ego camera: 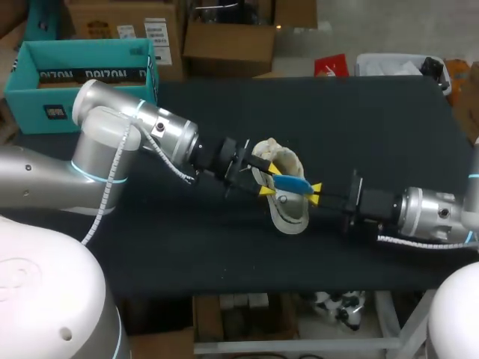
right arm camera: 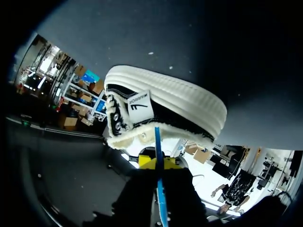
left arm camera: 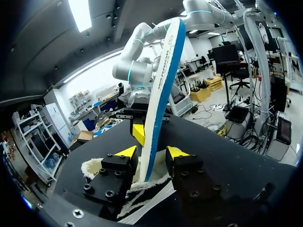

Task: Open the shoe tongue, take the insole out of the shoe, put the insole back into the shoe, and pack the shoe into the shoebox

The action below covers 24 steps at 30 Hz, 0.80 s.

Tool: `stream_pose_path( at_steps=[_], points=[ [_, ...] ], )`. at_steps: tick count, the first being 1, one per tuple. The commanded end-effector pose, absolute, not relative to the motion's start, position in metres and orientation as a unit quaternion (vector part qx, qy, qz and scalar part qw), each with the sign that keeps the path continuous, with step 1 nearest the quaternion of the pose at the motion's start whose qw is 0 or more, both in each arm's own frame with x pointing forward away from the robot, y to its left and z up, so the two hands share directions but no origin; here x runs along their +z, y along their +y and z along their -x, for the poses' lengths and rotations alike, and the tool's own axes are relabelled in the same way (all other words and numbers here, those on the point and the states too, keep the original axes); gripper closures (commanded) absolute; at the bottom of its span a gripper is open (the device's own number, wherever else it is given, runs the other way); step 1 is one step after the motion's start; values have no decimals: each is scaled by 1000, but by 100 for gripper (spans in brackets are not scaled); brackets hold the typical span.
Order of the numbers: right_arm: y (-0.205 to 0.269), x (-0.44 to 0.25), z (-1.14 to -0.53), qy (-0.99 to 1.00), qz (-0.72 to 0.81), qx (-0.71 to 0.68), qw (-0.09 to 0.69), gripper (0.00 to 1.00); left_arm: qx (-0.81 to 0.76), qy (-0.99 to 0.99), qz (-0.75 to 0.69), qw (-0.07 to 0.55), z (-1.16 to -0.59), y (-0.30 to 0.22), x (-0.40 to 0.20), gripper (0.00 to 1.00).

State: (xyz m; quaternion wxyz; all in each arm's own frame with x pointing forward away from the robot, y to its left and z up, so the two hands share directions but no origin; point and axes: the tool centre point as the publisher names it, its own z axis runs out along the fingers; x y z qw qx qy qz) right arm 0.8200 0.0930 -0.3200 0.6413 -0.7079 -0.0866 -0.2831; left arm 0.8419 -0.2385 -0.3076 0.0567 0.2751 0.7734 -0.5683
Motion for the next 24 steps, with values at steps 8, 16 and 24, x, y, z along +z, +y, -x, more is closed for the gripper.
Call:
stream_pose_path(
  at_steps=[8,16,24],
  points=[
    [92,-322,-825,-90,707,-282,643,100,-569,770,-286,52,-843,-246,-310,76],
    [93,-322,-823,-90,708,-284,641,100,-561,773,-290,54,-843,-247,-313,100],
    [95,-313,-811,-86,736,-292,604,18,-550,774,-307,67,-843,-244,-314,100]
  ],
)
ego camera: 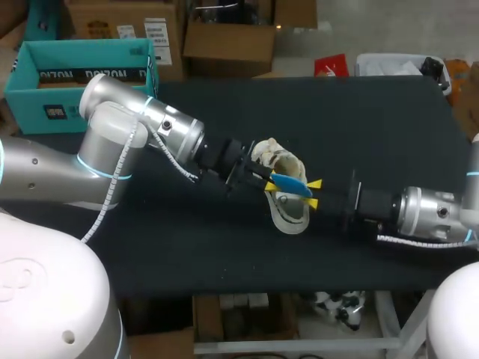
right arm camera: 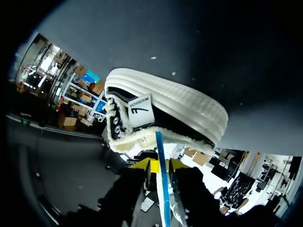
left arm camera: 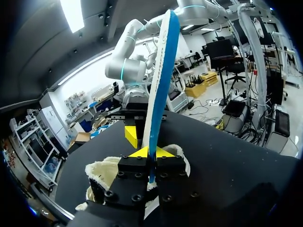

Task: Open the shoe tongue, take the insole out of the shoe, put the insole back into the shoe, and pack the shoe into the shoebox

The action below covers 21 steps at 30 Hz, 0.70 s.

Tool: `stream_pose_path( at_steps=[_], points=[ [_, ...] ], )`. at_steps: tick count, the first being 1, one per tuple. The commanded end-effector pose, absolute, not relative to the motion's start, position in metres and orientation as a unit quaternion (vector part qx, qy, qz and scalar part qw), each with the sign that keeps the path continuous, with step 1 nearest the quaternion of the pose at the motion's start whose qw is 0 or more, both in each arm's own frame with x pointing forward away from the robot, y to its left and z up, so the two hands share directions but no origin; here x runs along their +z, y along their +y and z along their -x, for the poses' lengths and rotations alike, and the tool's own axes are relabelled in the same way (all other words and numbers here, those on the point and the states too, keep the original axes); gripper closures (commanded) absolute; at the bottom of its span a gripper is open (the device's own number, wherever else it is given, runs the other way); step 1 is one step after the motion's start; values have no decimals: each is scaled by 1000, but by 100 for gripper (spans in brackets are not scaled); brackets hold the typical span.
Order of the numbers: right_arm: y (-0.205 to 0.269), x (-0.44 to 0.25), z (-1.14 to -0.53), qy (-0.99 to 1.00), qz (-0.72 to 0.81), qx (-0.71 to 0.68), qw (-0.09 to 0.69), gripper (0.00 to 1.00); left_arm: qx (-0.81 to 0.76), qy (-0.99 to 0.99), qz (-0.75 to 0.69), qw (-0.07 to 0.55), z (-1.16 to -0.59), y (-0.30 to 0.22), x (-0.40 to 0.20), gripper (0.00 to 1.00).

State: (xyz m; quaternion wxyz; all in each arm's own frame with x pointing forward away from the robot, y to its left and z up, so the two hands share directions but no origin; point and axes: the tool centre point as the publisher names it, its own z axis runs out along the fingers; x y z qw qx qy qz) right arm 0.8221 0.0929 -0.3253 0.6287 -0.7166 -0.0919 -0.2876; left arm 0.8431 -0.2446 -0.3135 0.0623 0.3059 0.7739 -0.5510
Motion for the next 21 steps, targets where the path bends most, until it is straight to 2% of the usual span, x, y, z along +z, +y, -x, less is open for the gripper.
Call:
stream_pose_path(
  at_steps=[1,7,9,11,13,21],
  points=[
    [96,-312,-809,-86,739,-294,601,19,-550,773,-309,68,-843,-243,-313,100],
    [92,-310,-798,-77,747,-308,584,29,-536,769,-340,69,-838,-239,-306,100],
    [91,-310,-797,-76,747,-311,582,39,-529,773,-344,66,-838,-239,-306,100],
    [91,-309,-796,-73,748,-314,580,42,-525,773,-351,61,-839,-239,-304,100],
    [91,-309,-796,-69,749,-315,579,50,-520,773,-358,56,-841,-238,-302,100],
    [95,-311,-800,-65,756,-314,571,56,-498,776,-385,34,-855,-237,-304,100]
  ],
)
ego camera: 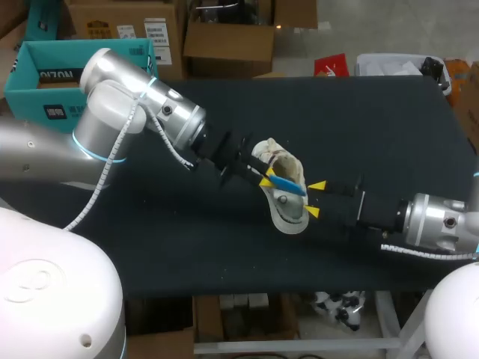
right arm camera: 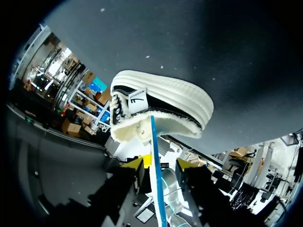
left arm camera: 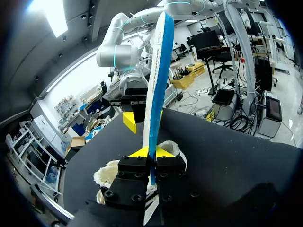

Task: Open the shoe tongue, take the insole out of the shoe, put the insole back into the shoe, and pack the shoe into the shoebox

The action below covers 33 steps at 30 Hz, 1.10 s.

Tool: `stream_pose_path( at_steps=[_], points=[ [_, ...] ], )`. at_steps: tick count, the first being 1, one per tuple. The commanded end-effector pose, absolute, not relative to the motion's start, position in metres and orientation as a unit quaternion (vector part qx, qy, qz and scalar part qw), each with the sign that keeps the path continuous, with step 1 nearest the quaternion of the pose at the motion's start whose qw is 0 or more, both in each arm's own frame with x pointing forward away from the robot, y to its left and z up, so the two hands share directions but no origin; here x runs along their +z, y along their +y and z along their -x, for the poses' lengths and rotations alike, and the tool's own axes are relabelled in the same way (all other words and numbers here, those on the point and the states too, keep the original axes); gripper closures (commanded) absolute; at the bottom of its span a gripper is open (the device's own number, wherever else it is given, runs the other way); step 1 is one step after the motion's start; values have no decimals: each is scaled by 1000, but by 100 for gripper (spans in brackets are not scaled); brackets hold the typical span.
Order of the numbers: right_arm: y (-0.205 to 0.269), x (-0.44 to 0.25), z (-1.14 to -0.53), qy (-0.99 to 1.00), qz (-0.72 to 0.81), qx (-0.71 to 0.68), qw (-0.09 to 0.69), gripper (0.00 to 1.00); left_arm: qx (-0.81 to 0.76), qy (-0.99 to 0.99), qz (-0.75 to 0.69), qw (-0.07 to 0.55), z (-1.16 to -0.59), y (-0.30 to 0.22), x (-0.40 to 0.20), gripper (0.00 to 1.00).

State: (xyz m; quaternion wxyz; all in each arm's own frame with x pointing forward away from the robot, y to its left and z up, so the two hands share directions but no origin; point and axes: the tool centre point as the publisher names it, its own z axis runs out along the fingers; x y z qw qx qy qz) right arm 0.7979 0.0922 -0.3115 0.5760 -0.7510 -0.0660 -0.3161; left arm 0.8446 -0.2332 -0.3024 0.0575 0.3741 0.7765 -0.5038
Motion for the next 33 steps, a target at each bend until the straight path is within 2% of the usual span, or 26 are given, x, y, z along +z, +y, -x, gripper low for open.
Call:
stream_pose_path(
  at_steps=[1,13,23,25,27,33],
  points=[
    [96,-311,-800,-64,757,-313,570,56,-497,777,-386,34,-856,-237,-306,100],
    [100,-314,-810,-65,775,-307,549,59,-484,770,-414,32,-856,-245,-319,100],
    [101,-320,-812,-72,783,-306,537,74,-475,777,-411,47,-856,-247,-324,100],
    [101,-321,-813,-74,784,-305,535,84,-473,778,-410,49,-855,-248,-325,100],
    [101,-322,-813,-79,785,-306,533,100,-473,778,-410,50,-854,-248,-326,100],
    [105,-324,-815,-95,803,-307,502,100,-469,782,-406,58,-855,-249,-328,100]
  ],
)
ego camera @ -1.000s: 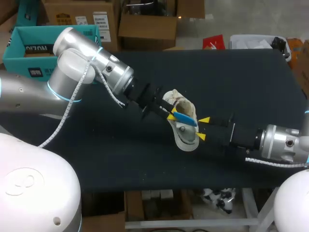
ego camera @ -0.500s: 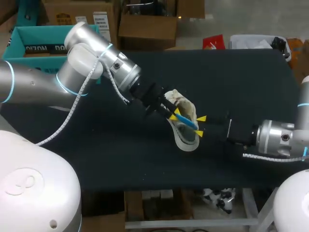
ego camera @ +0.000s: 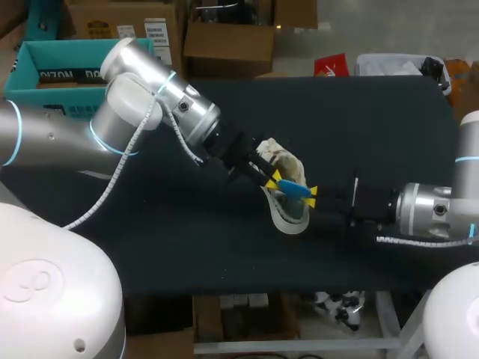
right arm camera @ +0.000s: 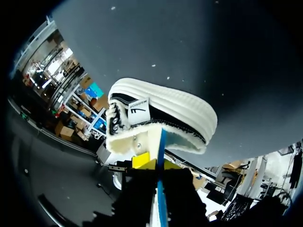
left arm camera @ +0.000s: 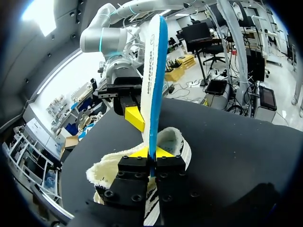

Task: Open the shoe tongue, take the insole out of the shoe, put the insole back into the shoe, and pack the shoe into the shoebox

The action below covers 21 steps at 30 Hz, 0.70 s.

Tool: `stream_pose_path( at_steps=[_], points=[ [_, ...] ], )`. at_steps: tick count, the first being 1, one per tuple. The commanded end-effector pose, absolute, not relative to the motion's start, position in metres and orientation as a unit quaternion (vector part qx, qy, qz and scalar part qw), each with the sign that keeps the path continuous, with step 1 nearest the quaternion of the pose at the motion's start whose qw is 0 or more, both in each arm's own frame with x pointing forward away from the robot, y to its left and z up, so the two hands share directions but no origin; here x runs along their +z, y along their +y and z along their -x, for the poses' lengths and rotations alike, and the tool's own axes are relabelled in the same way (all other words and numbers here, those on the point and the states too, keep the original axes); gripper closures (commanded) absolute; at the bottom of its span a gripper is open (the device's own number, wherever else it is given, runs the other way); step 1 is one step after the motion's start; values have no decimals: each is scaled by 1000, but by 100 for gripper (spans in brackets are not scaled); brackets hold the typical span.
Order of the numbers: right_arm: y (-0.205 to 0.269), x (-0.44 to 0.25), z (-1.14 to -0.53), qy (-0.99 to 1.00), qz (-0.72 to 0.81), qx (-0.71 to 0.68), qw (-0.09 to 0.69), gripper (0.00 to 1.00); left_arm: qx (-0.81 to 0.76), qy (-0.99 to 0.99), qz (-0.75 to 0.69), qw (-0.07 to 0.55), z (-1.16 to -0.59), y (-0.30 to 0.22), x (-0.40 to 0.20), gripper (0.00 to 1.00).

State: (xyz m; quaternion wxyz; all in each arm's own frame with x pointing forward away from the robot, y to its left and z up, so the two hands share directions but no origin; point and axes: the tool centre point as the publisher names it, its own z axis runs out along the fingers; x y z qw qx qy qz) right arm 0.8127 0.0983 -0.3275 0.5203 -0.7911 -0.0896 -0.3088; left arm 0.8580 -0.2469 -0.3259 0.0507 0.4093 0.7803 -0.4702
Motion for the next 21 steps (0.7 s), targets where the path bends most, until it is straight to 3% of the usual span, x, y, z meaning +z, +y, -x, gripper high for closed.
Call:
stream_pose_path(
  at_steps=[1,21],
  points=[
    [105,-325,-816,-98,806,-306,496,100,-469,783,-405,59,-855,-249,-328,100],
    [113,-349,-839,-106,843,-306,429,100,-477,793,-372,66,-880,-247,-345,100]
  ],
)
